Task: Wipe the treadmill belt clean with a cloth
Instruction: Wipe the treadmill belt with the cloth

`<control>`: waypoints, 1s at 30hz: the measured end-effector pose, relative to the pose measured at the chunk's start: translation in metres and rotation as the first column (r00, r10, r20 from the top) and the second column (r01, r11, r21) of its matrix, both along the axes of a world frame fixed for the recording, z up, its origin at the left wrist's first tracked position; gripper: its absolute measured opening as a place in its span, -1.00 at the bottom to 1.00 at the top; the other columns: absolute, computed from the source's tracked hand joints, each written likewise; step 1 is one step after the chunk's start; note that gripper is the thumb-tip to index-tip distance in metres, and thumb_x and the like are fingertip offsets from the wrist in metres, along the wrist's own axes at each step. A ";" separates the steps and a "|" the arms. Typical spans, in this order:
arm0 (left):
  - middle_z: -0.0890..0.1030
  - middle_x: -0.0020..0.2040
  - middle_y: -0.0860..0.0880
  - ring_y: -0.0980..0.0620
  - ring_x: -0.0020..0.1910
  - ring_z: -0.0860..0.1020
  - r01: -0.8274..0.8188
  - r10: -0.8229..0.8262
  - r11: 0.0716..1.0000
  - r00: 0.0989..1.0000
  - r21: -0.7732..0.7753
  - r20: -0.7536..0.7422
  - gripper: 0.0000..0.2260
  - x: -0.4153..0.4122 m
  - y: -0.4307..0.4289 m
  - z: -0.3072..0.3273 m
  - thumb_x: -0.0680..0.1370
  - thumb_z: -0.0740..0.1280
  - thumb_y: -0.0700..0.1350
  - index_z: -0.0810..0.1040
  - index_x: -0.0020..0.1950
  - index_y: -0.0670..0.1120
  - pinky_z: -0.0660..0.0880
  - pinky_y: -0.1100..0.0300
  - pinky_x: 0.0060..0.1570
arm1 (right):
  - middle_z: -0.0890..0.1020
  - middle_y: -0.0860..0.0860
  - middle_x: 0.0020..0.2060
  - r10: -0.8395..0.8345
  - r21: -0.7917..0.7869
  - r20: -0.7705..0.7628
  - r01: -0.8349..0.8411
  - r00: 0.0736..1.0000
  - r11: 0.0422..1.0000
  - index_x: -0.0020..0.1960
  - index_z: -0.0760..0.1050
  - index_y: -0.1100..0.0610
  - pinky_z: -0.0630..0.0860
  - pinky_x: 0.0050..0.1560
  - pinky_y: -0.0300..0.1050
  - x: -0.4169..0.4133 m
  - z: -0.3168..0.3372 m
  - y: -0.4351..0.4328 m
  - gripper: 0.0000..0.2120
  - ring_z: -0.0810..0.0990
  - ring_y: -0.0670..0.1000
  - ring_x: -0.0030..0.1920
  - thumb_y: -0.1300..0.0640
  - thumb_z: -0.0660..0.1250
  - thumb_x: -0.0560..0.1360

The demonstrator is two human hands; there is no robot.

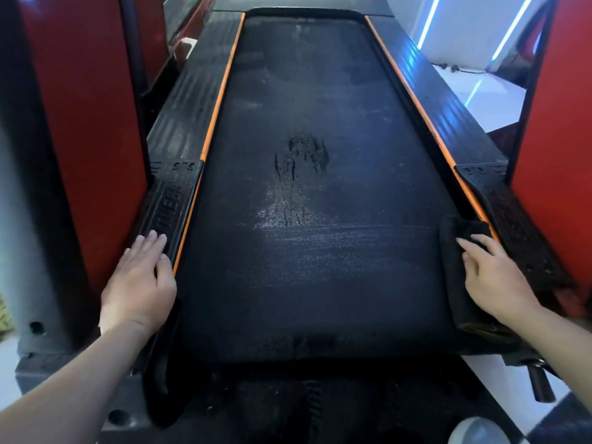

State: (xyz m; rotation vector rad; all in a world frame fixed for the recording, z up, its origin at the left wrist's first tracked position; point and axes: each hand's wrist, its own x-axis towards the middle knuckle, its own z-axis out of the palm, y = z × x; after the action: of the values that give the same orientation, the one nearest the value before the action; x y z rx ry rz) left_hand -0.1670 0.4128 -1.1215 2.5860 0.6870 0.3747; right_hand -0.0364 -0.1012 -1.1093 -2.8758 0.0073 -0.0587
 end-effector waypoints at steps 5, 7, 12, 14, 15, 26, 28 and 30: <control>0.26 0.56 0.09 0.17 0.55 0.11 -0.006 0.006 1.000 1.000 -0.002 -0.001 -0.59 0.001 -0.001 0.001 0.66 0.09 -0.13 0.36 0.51 -0.06 -0.04 0.21 0.52 | 0.33 0.15 0.41 -0.066 0.131 0.028 0.062 0.997 0.989 0.40 0.48 0.19 0.45 0.22 0.10 -0.001 -0.006 0.034 -0.64 0.54 0.27 0.17 0.11 0.16 0.66; 0.26 0.56 0.08 0.16 0.55 0.11 -0.004 0.004 1.000 1.000 0.003 -0.004 -0.59 0.001 -0.001 0.000 0.65 0.09 -0.14 0.36 0.51 -0.06 -0.05 0.22 0.52 | 0.34 0.15 0.39 -0.058 0.167 0.038 0.051 0.998 0.985 0.40 0.49 0.18 0.46 0.25 0.12 -0.005 -0.008 0.051 -0.64 0.55 0.29 0.15 0.10 0.17 0.66; 0.26 0.56 0.06 0.13 0.56 0.12 -0.002 0.002 1.000 1.000 0.012 -0.008 -0.58 0.001 -0.002 0.000 0.65 0.08 -0.15 0.35 0.52 -0.08 -0.05 0.21 0.53 | 0.36 0.10 0.40 0.052 0.230 0.045 -0.061 0.998 0.971 0.37 0.51 0.16 0.48 0.26 0.06 -0.017 -0.009 0.113 -0.65 0.59 0.23 0.13 0.09 0.19 0.65; 0.26 0.56 0.07 0.13 0.56 0.12 0.001 -0.001 1.000 1.000 0.021 -0.015 -0.58 0.001 -0.001 -0.001 0.65 0.08 -0.15 0.35 0.52 -0.08 -0.04 0.20 0.53 | 0.37 0.11 0.41 0.113 0.252 0.060 -0.124 0.992 0.960 0.37 0.52 0.18 0.49 0.27 0.07 -0.023 -0.011 0.144 -0.66 0.61 0.25 0.11 0.11 0.19 0.65; 0.26 0.56 0.08 0.13 0.56 0.12 0.001 -0.001 1.000 1.000 0.026 -0.017 -0.58 0.000 -0.001 0.000 0.65 0.08 -0.15 0.35 0.52 -0.07 -0.03 0.19 0.53 | 0.37 0.12 0.42 0.142 0.258 0.060 -0.152 0.988 0.954 0.37 0.51 0.19 0.49 0.28 0.09 -0.026 -0.011 0.160 -0.66 0.61 0.27 0.11 0.11 0.19 0.65; 0.29 0.54 -0.01 0.03 0.57 0.14 0.058 -0.055 0.991 0.998 0.118 -0.022 -0.43 0.002 0.006 -0.008 0.52 -0.07 -0.11 0.34 0.52 -0.15 -0.12 0.19 0.54 | 0.07 0.13 0.50 0.457 0.356 -0.055 -0.410 0.888 0.839 0.53 0.22 0.21 0.40 0.38 0.10 -0.063 -0.007 0.316 -0.52 0.38 0.24 0.35 0.23 0.18 0.63; 0.28 0.55 0.01 0.04 0.57 0.12 0.050 -0.049 0.994 0.999 0.094 -0.011 -0.45 0.001 0.006 -0.007 0.54 -0.06 -0.12 0.33 0.52 -0.13 -0.13 0.25 0.52 | 0.03 0.12 0.51 0.506 0.366 -0.061 -0.453 0.860 0.813 0.55 0.17 0.20 0.41 0.39 0.11 -0.067 -0.007 0.337 -0.47 0.32 0.24 0.40 0.23 0.23 0.61; 0.27 0.55 0.03 0.07 0.57 0.11 0.038 -0.037 0.997 0.999 0.065 -0.007 -0.52 0.001 0.004 -0.005 0.61 0.00 -0.20 0.33 0.53 -0.11 -0.11 0.25 0.52 | 0.01 0.11 0.53 0.539 0.386 -0.049 -0.482 0.841 0.787 0.54 0.18 0.19 0.42 0.38 0.10 -0.071 -0.008 0.353 -0.47 0.28 0.22 0.42 0.23 0.25 0.61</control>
State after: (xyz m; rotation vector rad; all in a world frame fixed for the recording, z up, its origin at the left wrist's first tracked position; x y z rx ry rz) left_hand -0.1662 0.4166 -1.1270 2.6584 0.6370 0.3842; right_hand -0.1077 0.2519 -1.1168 -2.4071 -0.6655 0.2504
